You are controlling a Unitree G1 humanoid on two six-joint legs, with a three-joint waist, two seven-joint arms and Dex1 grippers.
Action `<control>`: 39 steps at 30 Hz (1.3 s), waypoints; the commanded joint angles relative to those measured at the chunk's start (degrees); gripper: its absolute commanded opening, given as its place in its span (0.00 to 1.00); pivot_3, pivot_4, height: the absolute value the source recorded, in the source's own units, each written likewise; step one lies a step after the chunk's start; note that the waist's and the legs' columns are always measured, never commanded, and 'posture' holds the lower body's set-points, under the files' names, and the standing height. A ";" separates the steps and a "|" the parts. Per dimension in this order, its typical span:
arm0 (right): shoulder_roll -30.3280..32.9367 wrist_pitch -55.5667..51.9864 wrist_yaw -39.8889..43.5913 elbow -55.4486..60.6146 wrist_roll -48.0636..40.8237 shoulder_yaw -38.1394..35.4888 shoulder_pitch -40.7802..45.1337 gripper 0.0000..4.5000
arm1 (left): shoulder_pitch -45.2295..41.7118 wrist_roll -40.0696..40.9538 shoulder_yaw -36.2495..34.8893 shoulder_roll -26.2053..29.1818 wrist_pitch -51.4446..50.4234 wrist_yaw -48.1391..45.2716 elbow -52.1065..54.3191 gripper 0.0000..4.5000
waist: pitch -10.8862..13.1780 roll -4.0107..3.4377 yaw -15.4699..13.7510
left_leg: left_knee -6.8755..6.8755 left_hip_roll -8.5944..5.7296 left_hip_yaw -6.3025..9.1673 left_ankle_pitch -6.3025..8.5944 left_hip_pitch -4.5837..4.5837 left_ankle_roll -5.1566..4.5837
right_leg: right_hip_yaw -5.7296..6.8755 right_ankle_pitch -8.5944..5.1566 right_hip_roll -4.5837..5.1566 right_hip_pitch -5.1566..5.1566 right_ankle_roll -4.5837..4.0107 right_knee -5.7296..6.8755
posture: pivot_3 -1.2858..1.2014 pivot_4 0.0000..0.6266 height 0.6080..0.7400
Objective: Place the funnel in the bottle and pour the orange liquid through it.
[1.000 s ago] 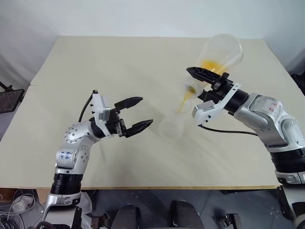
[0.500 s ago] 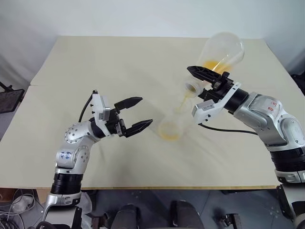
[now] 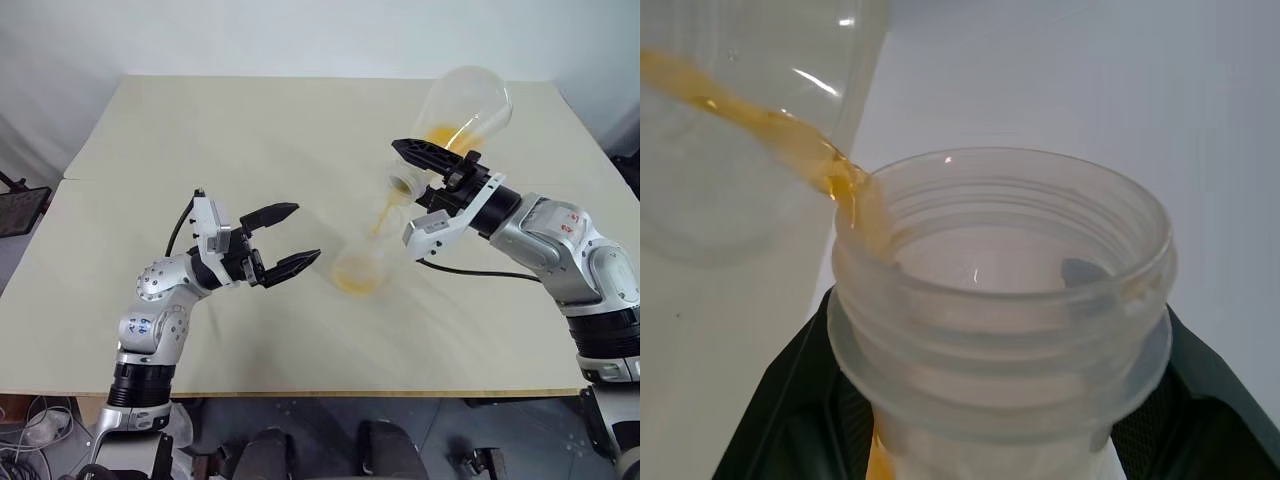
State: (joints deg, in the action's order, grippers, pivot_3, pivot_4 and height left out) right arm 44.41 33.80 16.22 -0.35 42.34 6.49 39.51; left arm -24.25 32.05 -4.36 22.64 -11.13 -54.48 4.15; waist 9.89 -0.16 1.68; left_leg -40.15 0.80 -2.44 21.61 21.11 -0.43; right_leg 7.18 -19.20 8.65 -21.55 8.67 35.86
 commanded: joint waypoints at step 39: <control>0.54 1.94 -6.18 -0.40 4.10 -0.79 3.39 0.55 | 0.44 -0.58 -0.11 -1.66 3.11 0.88 0.87 1.00 | 0.00 0.00 0.02 | 0.00 0.00 0.00 0.00 0.01 0.00 | 0.00 0.00 0.00 0.00 0.00 0.00 | 0.52 0.24 1.00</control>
State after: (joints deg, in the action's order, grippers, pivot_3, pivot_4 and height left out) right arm 44.43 36.17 11.45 -2.41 46.68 6.57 41.85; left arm -24.17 31.37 -4.00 21.03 -9.21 -53.80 3.76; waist 9.89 -0.16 1.70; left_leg -40.15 0.80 -2.44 21.61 21.11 -0.43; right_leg 7.18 -19.20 8.65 -21.55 8.67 35.86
